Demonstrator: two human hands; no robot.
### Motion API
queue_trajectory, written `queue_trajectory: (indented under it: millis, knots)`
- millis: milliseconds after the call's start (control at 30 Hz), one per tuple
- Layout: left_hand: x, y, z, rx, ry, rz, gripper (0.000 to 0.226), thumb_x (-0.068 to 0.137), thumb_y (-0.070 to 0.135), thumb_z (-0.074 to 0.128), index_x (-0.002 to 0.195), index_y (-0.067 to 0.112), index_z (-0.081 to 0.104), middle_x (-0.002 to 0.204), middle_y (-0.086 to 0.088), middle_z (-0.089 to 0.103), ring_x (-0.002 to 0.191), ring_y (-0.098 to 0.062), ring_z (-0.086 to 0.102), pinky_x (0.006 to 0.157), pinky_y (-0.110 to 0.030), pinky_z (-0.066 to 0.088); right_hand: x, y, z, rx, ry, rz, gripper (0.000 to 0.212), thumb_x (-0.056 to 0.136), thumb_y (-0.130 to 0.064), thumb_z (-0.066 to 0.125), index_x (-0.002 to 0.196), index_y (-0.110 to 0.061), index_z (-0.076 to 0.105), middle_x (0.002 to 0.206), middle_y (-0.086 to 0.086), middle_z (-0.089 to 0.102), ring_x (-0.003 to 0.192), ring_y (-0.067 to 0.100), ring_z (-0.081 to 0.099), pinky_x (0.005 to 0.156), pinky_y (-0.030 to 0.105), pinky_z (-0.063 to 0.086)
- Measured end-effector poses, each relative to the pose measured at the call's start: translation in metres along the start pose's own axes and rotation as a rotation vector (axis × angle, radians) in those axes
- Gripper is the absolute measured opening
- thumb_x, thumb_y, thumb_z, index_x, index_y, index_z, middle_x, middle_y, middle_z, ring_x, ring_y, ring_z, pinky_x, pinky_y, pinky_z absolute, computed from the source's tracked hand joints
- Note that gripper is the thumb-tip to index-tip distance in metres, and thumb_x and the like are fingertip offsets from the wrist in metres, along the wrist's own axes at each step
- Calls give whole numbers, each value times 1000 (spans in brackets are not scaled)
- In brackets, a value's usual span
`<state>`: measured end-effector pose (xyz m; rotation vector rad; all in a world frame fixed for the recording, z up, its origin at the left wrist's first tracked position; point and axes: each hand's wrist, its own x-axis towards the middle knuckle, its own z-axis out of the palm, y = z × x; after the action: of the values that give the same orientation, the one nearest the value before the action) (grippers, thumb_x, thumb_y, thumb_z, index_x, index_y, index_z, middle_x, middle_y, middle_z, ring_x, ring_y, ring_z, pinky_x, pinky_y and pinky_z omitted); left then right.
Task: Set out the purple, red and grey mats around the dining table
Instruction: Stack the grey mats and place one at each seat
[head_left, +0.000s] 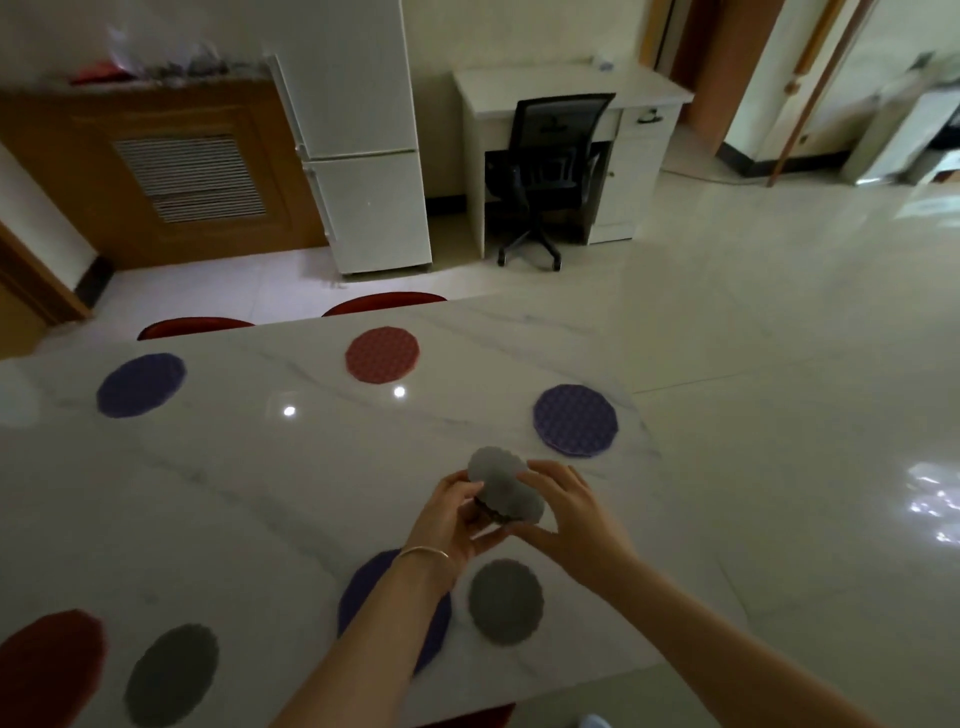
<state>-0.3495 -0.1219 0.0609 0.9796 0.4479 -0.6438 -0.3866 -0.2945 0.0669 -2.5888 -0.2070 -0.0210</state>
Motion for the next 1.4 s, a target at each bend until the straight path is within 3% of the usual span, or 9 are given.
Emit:
queue_trajectory:
  millis: [133,300,467,600,767,867,1000,1233,1400]
  knots:
    - [23,7,40,20,-73,42,35,89,16,55,123,15,57,112,-22,68,104,-35,66,72,-43,57,28,29,-24,72,4,-10,51,78,-44,69,124,-30,49,129,-5,49,115,13,47,97,32,47]
    - [63,7,89,10,-43,85,35,90,16,58,124,13,55,109,-21,70,100,-33,68,72,-43,58,65,86,-52,158,-39,-13,50,77,-40,71,122,-28,55,123,-5,54,107,14,52,92,32,50]
    - [108,-1,154,-55,93,162,41,82,18,66,121,10,54,101,-17,73,90,-31,71,66,-41,59,116,155,-86,238,-169,-78,50,71,-35,77,117,-24,60,116,0,56,99,19,58,86,35,52]
    - [134,-5,206,-83,251,217,53,76,23,73,123,11,53,112,-19,69,96,-32,70,67,-43,58,148,196,-112,309,-264,-163,46,70,-31,77,111,-24,59,113,0,55,98,20,59,86,34,53]
    - [144,-9,255,-214,280,299,59,70,27,74,124,13,55,115,-17,69,100,-33,69,68,-44,58,171,225,-148,389,-352,-261,47,68,-33,78,110,-27,57,112,-3,52,97,17,57,84,31,52]
    - [144,-9,270,-298,289,366,59,69,30,76,123,12,58,113,-17,70,101,-32,68,69,-42,58,184,230,-165,443,-421,-296,46,70,-36,76,112,-29,58,110,-5,53,97,14,57,85,30,52]
    - [145,-4,275,-369,259,444,56,75,32,72,125,12,57,115,-18,69,105,-32,67,72,-39,58,204,227,-178,479,-487,-329,41,75,-43,71,112,-29,60,108,-8,56,93,6,57,75,15,43]
    - [181,18,270,-414,237,511,51,79,24,70,126,12,56,118,-20,67,108,-35,65,74,-38,58,265,233,-169,458,-623,-349,25,83,-44,62,106,-39,57,110,-9,58,97,4,56,85,28,49]
    - [236,57,251,-456,291,563,45,84,18,65,127,8,56,118,-22,66,108,-36,64,76,-39,58,345,229,-147,415,-664,-344,18,86,-43,58,103,-41,57,110,-9,59,93,2,57,68,13,42]
